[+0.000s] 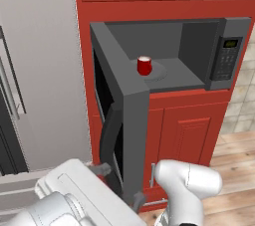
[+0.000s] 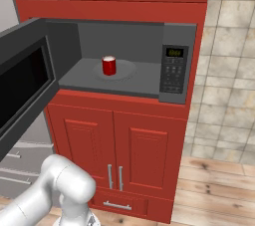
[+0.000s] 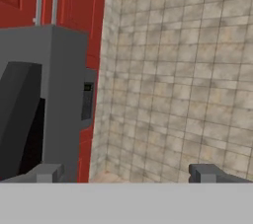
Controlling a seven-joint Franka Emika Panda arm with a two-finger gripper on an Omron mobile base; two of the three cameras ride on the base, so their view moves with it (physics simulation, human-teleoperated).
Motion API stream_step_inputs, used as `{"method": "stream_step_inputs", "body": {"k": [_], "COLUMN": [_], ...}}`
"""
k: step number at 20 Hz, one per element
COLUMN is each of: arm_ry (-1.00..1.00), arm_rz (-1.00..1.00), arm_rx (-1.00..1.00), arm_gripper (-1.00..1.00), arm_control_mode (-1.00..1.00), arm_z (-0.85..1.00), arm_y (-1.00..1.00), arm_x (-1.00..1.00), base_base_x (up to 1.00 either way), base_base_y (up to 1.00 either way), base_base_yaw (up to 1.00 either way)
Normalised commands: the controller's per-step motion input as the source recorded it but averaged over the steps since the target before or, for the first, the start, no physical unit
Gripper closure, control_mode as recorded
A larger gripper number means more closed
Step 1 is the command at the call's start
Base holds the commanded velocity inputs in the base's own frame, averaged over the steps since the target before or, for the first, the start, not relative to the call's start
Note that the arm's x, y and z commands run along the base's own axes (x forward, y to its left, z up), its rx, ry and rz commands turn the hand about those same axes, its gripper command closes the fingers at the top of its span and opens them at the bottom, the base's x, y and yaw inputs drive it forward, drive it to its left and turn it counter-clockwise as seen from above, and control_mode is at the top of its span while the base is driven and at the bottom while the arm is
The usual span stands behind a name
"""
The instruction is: Pick the mug from the counter and place it inside the microwave. Then close the microwave.
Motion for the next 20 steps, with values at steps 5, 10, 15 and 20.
{"method": "stream_step_inputs", "body": {"k": [5, 10, 15, 20], "arm_ry": [0.0, 0.0, 0.0, 0.01], "arm_rz": [0.0, 0.0, 0.0, 0.0], "arm_rx": [-0.01, 0.0, 0.0, -0.01], "arm_gripper": [-1.0, -1.0, -1.0, -1.0], "arm_control_mode": [-1.0, -1.0, -1.0, -1.0], "arm_z": [-0.17, -0.05, 0.0, -0.19], "arm_y": [0.06, 0.02, 0.08, 0.0], "arm_x": [0.02, 0.02, 0.0, 0.25], "base_base_x": [0.0, 0.0, 0.0, 0.0], "base_base_y": [0.0, 0.0, 0.0, 0.0], "base_base_yaw": [0.0, 0.0, 0.0, 0.0]}}
